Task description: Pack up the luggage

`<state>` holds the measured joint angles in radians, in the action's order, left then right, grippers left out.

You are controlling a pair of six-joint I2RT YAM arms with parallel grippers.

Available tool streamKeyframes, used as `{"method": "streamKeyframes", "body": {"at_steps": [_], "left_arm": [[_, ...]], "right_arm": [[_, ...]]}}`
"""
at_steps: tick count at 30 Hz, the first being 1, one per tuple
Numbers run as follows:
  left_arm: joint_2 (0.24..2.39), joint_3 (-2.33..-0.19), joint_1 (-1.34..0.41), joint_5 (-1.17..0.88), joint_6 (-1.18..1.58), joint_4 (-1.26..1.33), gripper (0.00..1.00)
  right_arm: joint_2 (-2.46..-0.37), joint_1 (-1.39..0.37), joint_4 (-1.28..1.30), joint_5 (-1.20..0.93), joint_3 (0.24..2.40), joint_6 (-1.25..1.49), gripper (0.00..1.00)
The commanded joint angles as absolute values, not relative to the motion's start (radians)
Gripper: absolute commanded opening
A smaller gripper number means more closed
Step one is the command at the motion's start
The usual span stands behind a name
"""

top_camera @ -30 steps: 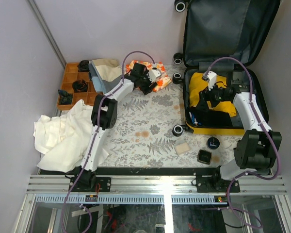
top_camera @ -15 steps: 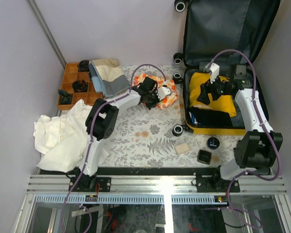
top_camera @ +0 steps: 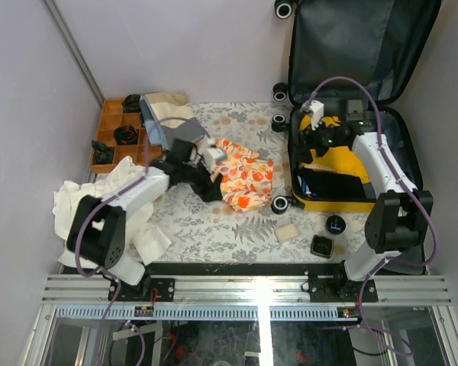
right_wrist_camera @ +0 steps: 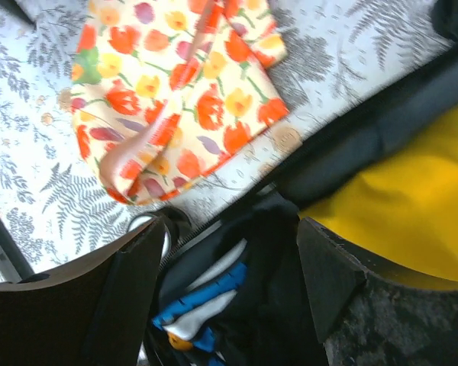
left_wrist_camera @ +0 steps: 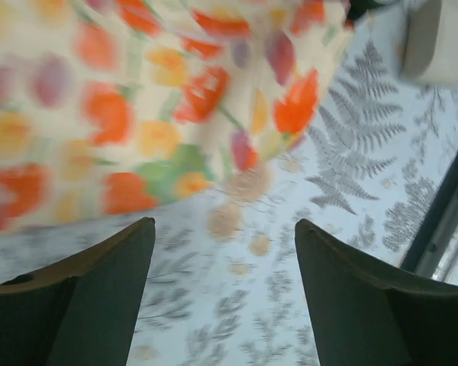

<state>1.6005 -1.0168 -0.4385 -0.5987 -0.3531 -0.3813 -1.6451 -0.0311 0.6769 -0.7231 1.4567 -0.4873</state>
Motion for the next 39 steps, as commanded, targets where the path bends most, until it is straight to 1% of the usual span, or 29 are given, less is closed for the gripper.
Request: {"method": "streamKeyframes", "body": {"at_steps": [1,3,5,8,11,14,17,20,30,39], "left_arm": [[1.577,-1.133,-0.294,-0.807,-0.530,-0.379,0.73],[1.692,-1.285,-0.278,-0.793,-0.679,-0.540,0.69],[1.810,-1.436,-0.268,-0.792,-0.750,-0.659,0.64],[1.920,-1.574,-0.254,-0.837,-0.766,-0.686,0.62],[1.938,-1.569,-0.257,-0.850,-0.727,-0.545,0.62],[1.949,-1.557,-0.257,-0.835,-0.665,-0.426,0.63],[1.980,-1.560,-0.263,-0.812,-0.675,-0.380,0.64],[2.019,-1.586,-0.281,-0.799,-0.688,-0.371,0.64],[2.078,-1.598,-0.311,-0.782,-0.690,-0.311,0.64],[2.167,-1.658,-0.353,-0.742,-0.705,-0.271,0.65]], "right_arm": [[-1.658,-0.140,0.621,-0.700,1.507,-0.421,0.75],[-1.701,-0.190,0.584,-0.661,1.504,-0.386,0.73],[-1.740,-0.229,0.569,-0.609,1.520,-0.346,0.70],[-1.814,-0.276,0.575,-0.520,1.584,-0.285,0.65],[-1.900,-0.306,0.595,-0.432,1.642,-0.251,0.60],[-1.974,-0.317,0.617,-0.358,1.689,-0.242,0.59],[-2.029,-0.318,0.637,-0.310,1.729,-0.224,0.58],[-2.067,-0.320,0.645,-0.270,1.755,-0.210,0.62],[-2.224,-0.336,0.732,-0.184,1.884,-0.199,0.64],[-2.305,-0.336,0.774,-0.167,1.943,-0.184,0.63]]}}
